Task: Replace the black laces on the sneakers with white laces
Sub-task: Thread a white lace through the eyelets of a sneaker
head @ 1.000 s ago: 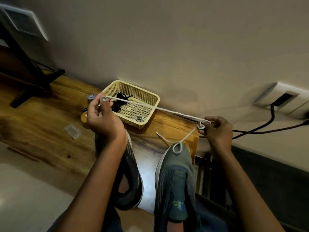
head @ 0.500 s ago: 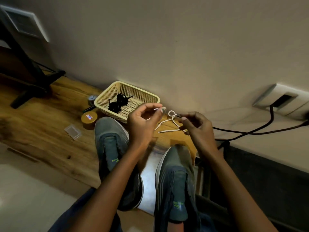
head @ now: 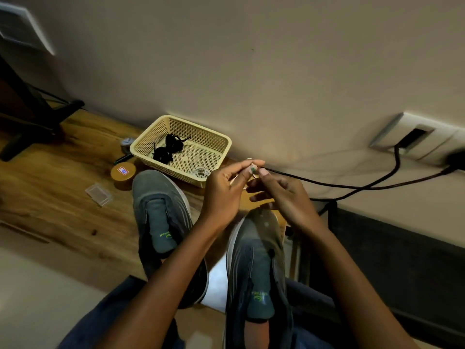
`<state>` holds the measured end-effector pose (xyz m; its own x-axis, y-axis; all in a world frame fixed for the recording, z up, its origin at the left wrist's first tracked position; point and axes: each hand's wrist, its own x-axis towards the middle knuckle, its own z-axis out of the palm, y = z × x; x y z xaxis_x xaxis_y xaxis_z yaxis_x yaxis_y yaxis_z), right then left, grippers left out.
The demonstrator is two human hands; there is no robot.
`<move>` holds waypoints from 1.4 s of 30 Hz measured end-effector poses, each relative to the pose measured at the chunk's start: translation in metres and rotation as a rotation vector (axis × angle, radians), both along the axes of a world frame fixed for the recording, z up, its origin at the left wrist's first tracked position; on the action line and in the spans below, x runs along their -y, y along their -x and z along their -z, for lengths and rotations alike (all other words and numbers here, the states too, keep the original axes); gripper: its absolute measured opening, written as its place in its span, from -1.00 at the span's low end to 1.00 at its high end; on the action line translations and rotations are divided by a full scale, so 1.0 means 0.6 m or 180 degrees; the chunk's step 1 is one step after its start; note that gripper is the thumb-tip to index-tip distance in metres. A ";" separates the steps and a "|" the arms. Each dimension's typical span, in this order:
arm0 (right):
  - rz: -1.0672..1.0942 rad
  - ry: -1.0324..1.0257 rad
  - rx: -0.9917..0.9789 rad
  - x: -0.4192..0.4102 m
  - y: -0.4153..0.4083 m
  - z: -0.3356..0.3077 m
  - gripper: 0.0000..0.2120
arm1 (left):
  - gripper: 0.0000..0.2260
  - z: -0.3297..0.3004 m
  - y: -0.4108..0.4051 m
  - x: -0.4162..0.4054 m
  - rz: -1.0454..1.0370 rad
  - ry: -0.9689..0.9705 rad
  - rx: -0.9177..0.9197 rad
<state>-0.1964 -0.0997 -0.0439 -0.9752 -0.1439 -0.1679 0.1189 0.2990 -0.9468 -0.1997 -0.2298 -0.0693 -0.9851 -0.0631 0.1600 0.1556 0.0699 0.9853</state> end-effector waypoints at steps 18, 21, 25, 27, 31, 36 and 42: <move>0.0122 -0.2033 0.0858 -0.039 -0.163 0.033 -0.75 | -0.90 0.011 -0.128 -0.016 0.0360 0.3094 0.0396; 0.0207 -0.1691 0.0942 -0.050 -0.158 0.048 -0.82 | -0.89 0.018 -0.130 -0.025 0.0403 0.3200 0.0391; 0.0473 -0.0733 0.1051 -0.059 -0.160 0.057 -0.73 | -0.91 0.029 -0.128 -0.040 0.0363 0.3285 0.0322; 0.0626 -0.0241 0.1130 -0.060 -0.162 0.055 -0.65 | -0.92 0.034 -0.125 -0.044 0.0341 0.3289 0.0323; 0.0764 0.0166 0.1268 -0.061 -0.164 0.057 -0.65 | -0.92 0.044 -0.120 -0.051 0.0292 0.3310 0.0319; 0.0724 0.0219 0.1234 -0.065 -0.163 0.059 -0.69 | -0.93 0.049 -0.114 -0.061 0.0248 0.3368 0.0259; 0.0614 0.0170 0.1034 -0.066 -0.163 0.061 -0.61 | -0.92 0.054 -0.112 -0.066 0.0132 0.3522 0.0187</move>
<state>-0.0985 -0.0602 -0.0806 -0.8824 0.0202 -0.4700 0.4647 0.1932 -0.8641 -0.1323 -0.1899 -0.1015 -0.9910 0.1189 0.0607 0.1332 0.9119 0.3882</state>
